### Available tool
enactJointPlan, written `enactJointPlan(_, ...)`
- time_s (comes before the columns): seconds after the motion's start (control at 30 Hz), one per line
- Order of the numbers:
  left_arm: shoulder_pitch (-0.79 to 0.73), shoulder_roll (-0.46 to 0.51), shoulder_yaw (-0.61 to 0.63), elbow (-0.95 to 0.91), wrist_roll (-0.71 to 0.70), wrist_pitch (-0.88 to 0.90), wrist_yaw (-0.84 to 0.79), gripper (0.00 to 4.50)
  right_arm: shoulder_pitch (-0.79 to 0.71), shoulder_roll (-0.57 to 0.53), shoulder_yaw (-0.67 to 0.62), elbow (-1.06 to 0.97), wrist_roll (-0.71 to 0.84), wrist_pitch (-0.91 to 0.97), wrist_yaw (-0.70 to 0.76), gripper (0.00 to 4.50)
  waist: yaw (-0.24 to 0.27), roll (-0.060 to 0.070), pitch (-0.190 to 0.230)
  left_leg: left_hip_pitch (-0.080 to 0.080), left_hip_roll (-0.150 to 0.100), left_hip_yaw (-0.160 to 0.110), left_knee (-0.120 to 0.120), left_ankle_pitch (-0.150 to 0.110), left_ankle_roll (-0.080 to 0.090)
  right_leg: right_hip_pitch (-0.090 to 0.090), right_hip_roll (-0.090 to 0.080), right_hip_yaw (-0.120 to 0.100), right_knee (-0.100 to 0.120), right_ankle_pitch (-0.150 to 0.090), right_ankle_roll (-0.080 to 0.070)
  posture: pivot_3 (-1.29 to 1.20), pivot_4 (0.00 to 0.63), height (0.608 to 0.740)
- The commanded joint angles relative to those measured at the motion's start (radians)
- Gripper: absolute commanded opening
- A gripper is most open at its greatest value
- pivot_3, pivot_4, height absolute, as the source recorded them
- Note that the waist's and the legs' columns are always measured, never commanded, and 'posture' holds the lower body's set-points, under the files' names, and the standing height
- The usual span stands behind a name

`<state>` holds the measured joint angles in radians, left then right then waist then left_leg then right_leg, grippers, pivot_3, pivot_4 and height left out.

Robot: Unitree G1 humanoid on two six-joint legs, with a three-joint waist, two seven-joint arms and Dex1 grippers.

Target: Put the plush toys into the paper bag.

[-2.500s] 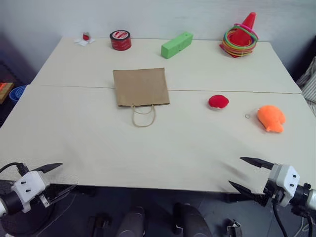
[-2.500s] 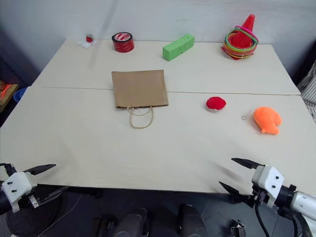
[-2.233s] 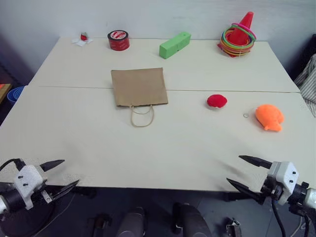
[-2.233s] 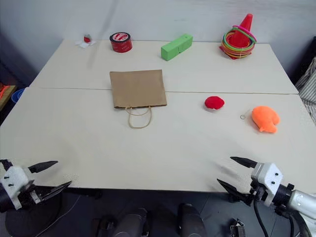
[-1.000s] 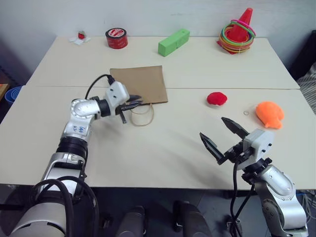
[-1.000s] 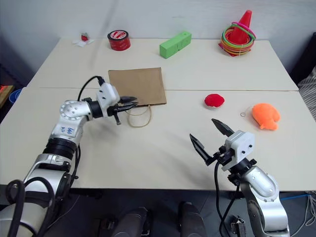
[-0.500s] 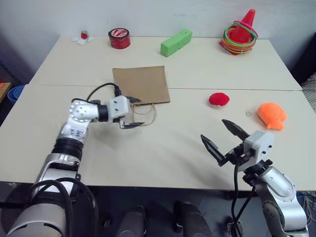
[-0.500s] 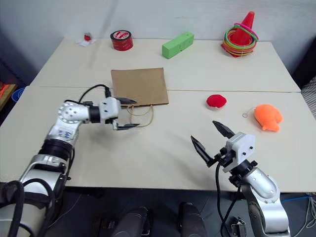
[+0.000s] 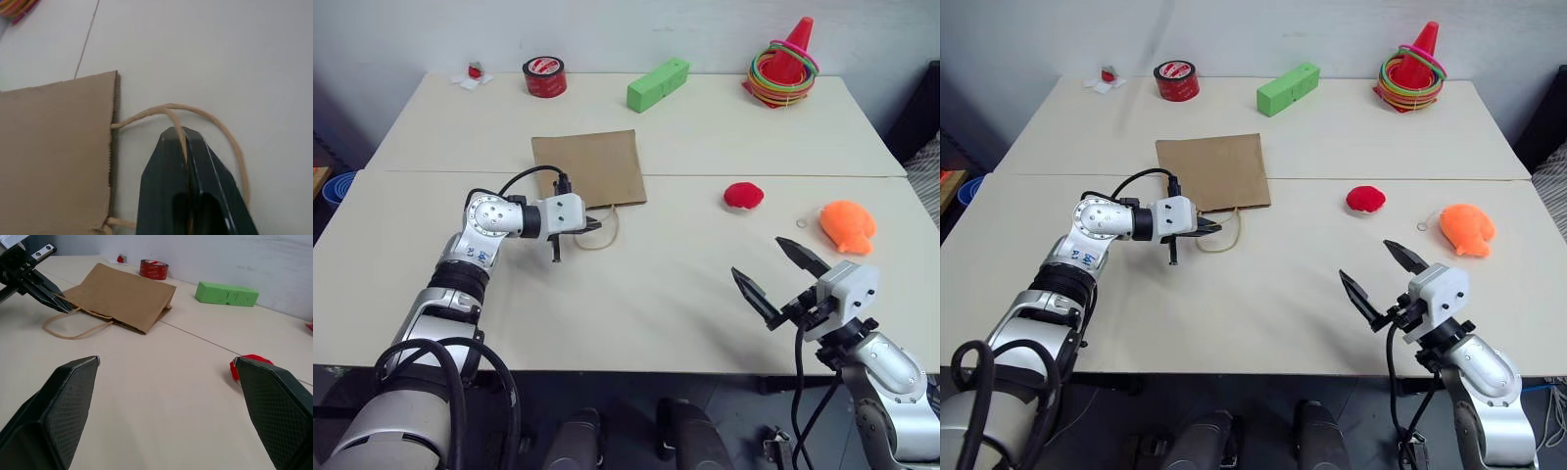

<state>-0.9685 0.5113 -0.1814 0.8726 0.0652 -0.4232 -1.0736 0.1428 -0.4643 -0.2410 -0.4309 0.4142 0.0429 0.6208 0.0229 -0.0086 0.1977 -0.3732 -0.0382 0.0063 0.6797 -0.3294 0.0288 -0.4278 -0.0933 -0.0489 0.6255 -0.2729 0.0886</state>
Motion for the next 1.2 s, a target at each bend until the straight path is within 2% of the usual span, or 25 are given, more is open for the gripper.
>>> enactJointPlan(0.03,-0.022,-0.055,0.102,-0.257,-0.233,0.271,-0.056,0.0,-0.007,-0.019,0.018,-0.043,0.045,0.014,0.041,4.32,0.001,0.0,0.0,-0.001,0.0,0.0,0.001,0.0,0.0,0.0,0.0,0.0,0.0,0.0,0.0,0.0,0.15,0.74)
enactJointPlan(0.1,-0.019,-0.074,0.128,-0.431,-0.327,0.46,-0.052,0.0,-0.003,-0.024,0.051,-0.068,0.071,0.042,0.071,3.89,0.003,-0.001,0.0,-0.003,0.0,-0.002,0.003,0.0,0.0,0.0,-0.001,0.0,0.0,0.0,0.0,0.0,0.15,0.74)
enactJointPlan(0.23,0.038,-0.066,0.133,-0.738,-0.471,0.766,-0.036,0.0,-0.03,-0.019,0.163,-0.108,0.038,0.093,0.069,2.47,-0.009,0.0,0.0,-0.002,0.0,-0.003,0.003,-0.001,0.0,0.0,-0.001,0.008,-0.001,0.0,0.0,0.0,0.15,0.74)
enactJointPlan(0.27,0.053,-0.064,0.136,-0.789,-0.492,0.82,-0.019,0.0,-0.056,-0.01,0.196,-0.107,0.026,0.109,0.06,2.0,-0.011,0.0,0.0,-0.001,0.0,-0.003,0.003,-0.001,0.0,0.0,-0.001,0.009,0.0,0.0,0.0,0.0,0.15,0.74)
enactJointPlan(0.3,0.068,-0.058,0.132,-0.829,-0.505,0.864,-0.011,0.0,-0.085,-0.002,0.228,-0.102,0.015,0.128,0.051,1.78,-0.016,0.0,0.0,-0.001,0.001,-0.002,0.003,-0.001,0.0,0.0,-0.001,0.009,0.0,0.0,0.0,0.0,0.15,0.74)
enactJointPlan(0.47,0.125,-0.057,0.15,-0.993,-0.578,1.043,0.075,0.0,-0.257,0.075,0.363,-0.014,-0.095,0.171,-0.021,0.02,-0.024,0.0,0.0,0.002,0.001,-0.002,0.003,0.001,-0.003,0.0,0.0,0.011,0.002,-0.001,-0.001,0.0,0.15,0.74)
enactJointPlan(0.73,0.159,-0.092,0.187,-1.132,-0.702,1.214,0.194,0.0,-0.389,0.155,0.435,0.139,-0.261,0.188,-0.137,0.02,-0.02,0.0,0.0,0.0,0.0,-0.003,0.003,0.001,-0.004,0.0,-0.001,0.011,0.002,0.0,-0.001,0.0,0.15,0.74)
enactJointPlan(0.87,0.146,-0.143,0.215,-1.122,-0.765,1.286,0.276,0.0,-0.433,0.197,0.469,0.21,-0.349,0.19,-0.206,0.02,-0.024,0.0,0.0,0.0,0.0,-0.003,0.003,0.001,-0.004,-0.001,-0.001,0.011,0.002,0.0,-0.001,0.0,0.15,0.74)
enactJointPlan(1.0,0.156,-0.153,0.21,-1.111,-0.787,1.344,0.315,0.0,-0.455,0.242,0.481,0.294,-0.422,0.183,-0.279,0.02,-0.027,0.0,0.0,0.0,0.0,-0.003,0.002,0.001,-0.005,-0.001,0.0,0.011,0.003,0.0,-0.001,0.0,0.15,0.74)
enactJointPlan(1.1,0.155,-0.189,0.236,-1.092,-0.823,1.398,0.374,0.0,-0.455,0.283,0.464,0.354,-0.454,0.172,-0.343,0.02,-0.026,0.0,0.0,0.0,0.0,-0.003,0.002,0.001,-0.005,-0.001,0.0,0.011,0.003,0.0,-0.001,0.0,0.15,0.74)
enactJointPlan(1.2,0.15,-0.204,0.249,-1.069,-0.828,1.412,0.404,0.0,-0.445,0.301,0.469,0.392,-0.46,0.153,-0.347,0.02,-0.026,0.0,0.0,0.0,0.0,-0.003,0.002,0.001,-0.005,-0.001,0.0,0.011,0.003,0.0,-0.001,0.0,0.15,0.74)
